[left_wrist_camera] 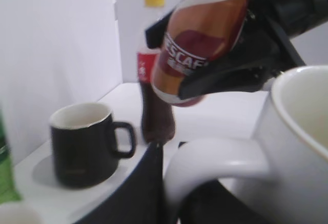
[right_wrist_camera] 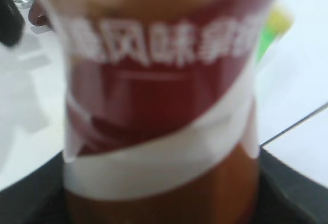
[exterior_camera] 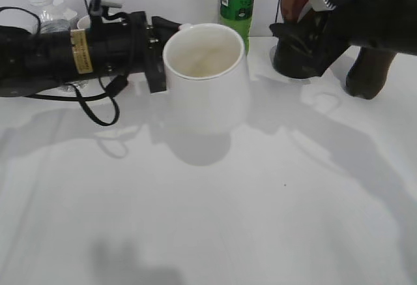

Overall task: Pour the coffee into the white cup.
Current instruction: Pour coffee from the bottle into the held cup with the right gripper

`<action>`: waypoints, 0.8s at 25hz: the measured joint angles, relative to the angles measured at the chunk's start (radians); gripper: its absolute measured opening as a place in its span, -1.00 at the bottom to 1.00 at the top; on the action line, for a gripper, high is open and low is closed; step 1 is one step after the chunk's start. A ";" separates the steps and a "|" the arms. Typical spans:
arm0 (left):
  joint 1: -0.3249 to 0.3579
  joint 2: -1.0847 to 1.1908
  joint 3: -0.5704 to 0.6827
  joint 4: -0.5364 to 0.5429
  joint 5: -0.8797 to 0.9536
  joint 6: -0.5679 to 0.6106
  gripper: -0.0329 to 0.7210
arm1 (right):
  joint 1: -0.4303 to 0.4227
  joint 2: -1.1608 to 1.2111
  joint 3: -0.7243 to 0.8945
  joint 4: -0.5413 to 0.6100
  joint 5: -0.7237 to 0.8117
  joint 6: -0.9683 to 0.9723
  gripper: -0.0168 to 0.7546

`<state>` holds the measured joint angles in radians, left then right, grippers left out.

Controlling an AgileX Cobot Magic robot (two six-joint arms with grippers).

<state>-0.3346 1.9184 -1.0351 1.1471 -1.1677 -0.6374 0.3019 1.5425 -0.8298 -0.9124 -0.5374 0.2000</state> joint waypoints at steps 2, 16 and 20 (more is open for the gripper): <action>-0.027 0.000 -0.010 -0.009 0.007 0.000 -0.78 | 0.000 -0.031 0.000 -0.022 0.001 -0.046 0.41; -0.174 0.000 -0.041 -0.092 0.176 0.000 -0.78 | 0.000 -0.113 0.000 -0.037 0.006 -0.396 0.41; -0.181 0.000 -0.041 -0.096 0.199 -0.013 -0.78 | 0.000 -0.113 0.000 -0.039 0.006 -0.497 0.41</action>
<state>-0.5153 1.9184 -1.0759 1.0516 -0.9691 -0.6506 0.3015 1.4297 -0.8298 -0.9517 -0.5317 -0.2971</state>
